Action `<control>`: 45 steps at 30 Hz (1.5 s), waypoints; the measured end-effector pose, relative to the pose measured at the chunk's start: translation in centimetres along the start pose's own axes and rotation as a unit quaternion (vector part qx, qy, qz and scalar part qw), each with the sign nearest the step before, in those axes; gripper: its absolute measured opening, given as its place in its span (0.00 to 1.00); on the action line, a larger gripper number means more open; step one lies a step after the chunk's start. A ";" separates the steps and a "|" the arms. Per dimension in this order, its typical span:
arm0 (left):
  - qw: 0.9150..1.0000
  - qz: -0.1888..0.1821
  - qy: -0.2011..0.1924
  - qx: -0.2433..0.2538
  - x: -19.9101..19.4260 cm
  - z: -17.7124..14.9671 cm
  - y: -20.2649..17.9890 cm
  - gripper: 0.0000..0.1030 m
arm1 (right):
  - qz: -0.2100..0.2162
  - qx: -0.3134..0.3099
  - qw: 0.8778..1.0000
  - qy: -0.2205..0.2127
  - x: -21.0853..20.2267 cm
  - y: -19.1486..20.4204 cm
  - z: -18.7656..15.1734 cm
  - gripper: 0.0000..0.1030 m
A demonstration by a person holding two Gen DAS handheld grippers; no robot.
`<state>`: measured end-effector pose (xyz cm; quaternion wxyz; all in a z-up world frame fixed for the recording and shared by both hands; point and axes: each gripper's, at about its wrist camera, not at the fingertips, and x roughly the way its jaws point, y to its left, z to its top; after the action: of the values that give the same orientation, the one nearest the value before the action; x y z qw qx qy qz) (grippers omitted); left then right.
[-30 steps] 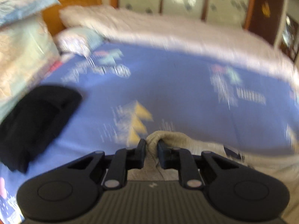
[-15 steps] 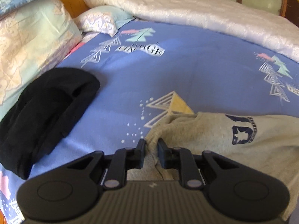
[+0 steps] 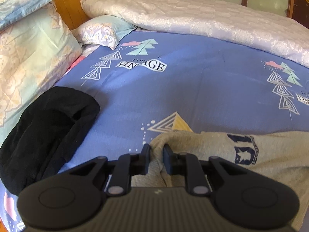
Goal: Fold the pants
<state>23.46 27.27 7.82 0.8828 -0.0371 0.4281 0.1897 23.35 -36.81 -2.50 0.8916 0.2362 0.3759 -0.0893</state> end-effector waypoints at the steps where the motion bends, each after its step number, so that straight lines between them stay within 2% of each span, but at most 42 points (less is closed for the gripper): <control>1: 1.000 -0.001 -0.001 -0.003 -0.1 0.2 0.0 0.15 | -0.014 -0.025 1.000 -0.010 -0.3 0.4 0.6 0.04; 3: 1.000 -0.004 -0.005 -0.009 -0.2 0.8 0.0 0.15 | -0.041 -0.047 0.997 -0.054 -1.1 0.3 2.5 0.04; 6: 1.000 -0.002 -0.010 -0.021 0.6 2.2 -0.3 0.15 | -0.050 -0.014 0.991 -0.126 -2.3 -1.0 7.0 0.04; 9: 0.999 0.001 -0.005 -0.038 2.8 3.0 -1.8 0.16 | -0.054 0.000 0.988 -0.143 -1.0 -1.0 10.1 0.08; 11: 0.999 0.024 0.013 -0.019 4.7 2.6 -3.4 0.21 | -0.081 -0.002 0.989 -0.125 0.9 -0.6 10.7 0.27; 12: 0.999 0.046 0.027 -0.003 5.5 2.2 -4.3 0.23 | -0.093 0.000 0.990 -0.106 1.8 -0.6 10.4 0.46; 13: 0.997 0.060 0.037 0.009 5.8 1.7 -4.7 0.24 | -0.098 0.008 0.990 -0.099 2.0 -0.7 9.7 0.46; 14: 0.997 0.060 0.034 0.019 5.6 1.1 -4.9 0.25 | -0.086 0.020 0.991 -0.101 1.8 -1.1 8.9 0.46; 16: 0.998 0.051 0.016 0.035 3.9 0.0 -4.6 0.37 | -0.046 0.043 0.993 -0.095 0.7 -2.3 7.3 0.46; 18: 0.997 0.055 -0.012 0.047 1.7 -1.0 -3.9 0.40 | -0.020 0.056 0.995 -0.080 -0.3 -3.2 5.5 0.46; 21: 0.996 0.055 -0.048 0.049 -2.2 -2.4 -2.6 0.40 | 0.022 0.099 0.993 -0.051 -2.1 -5.1 3.1 0.46; 23: 0.996 0.046 -0.067 0.048 -4.7 -3.2 -2.5 0.39 | 0.055 0.141 0.988 -0.032 -2.4 -5.7 1.9 0.46; 25: 0.993 0.005 -0.090 0.078 -7.3 -4.3 -4.3 0.38 | 0.073 0.164 0.983 -0.024 -2.9 -5.6 1.3 0.46; 27: 0.984 -0.049 -0.099 0.138 -8.9 -5.9 -7.6 0.38 | 0.082 0.170 0.982 -0.021 -2.7 -5.2 1.2 0.45; 30: 0.960 -0.111 -0.106 0.234 -9.9 -9.3 -13.6 0.40 | 0.080 0.173 0.981 -0.020 -1.9 -4.4 1.9 0.45; 33: 0.935 -0.122 -0.108 0.316 -8.9 -12.8 -18.7 0.41 | 0.070 0.170 0.983 -0.019 -0.3 -4.5 2.9 0.45; 35: 0.924 -0.111 -0.105 0.351 -7.8 -14.4 -21.2 0.40 | 0.057 0.170 0.984 -0.016 0.8 -5.2 3.4 0.45; 36: 0.920 -0.102 -0.103 0.364 -7.0 -15.0 -21.9 0.40 | 0.057 0.177 0.982 -0.018 1.3 -5.6 3.5 0.43; 38: 0.915 -0.078 -0.090 0.385 -5.4 -15.8 -22.8 0.29 | 0.067 0.198 0.978 -0.026 1.9 -6.4 3.9 0.43; 39: 0.913 -0.087 -0.093 0.388 -5.2 -16.1 -22.8 0.15 | 0.068 0.204 0.976 -0.025 2.2 -6.5 4.2 0.32; 40: 0.910 -0.099 -0.090 0.393 -5.3 -16.2 -22.7 0.09 | 0.063 0.203 0.977 -0.020 2.5 -6.5 4.4 0.10; 41: 0.908 -0.096 -0.089 0.398 -5.5 -16.2 -22.8 0.08 | 0.058 0.199 0.978 -0.009 2.9 -6.4 4.6 0.07; 43: 0.905 -0.098 -0.089 0.404 -6.2 -16.2 -22.6 0.07 | 0.047 0.187 0.981 -0.010 2.8 -6.0 4.9 0.06; 45: 0.910 -0.124 -0.086 0.386 -7.8 -15.6 -21.4 0.06 | 0.036 0.160 0.986 -0.034 1.4 -5.4 5.4 0.06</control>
<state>15.40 1.54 1.94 0.8779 0.2704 0.3826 -0.0987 25.97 -44.12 -2.13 0.8572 0.3862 0.3176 -0.1236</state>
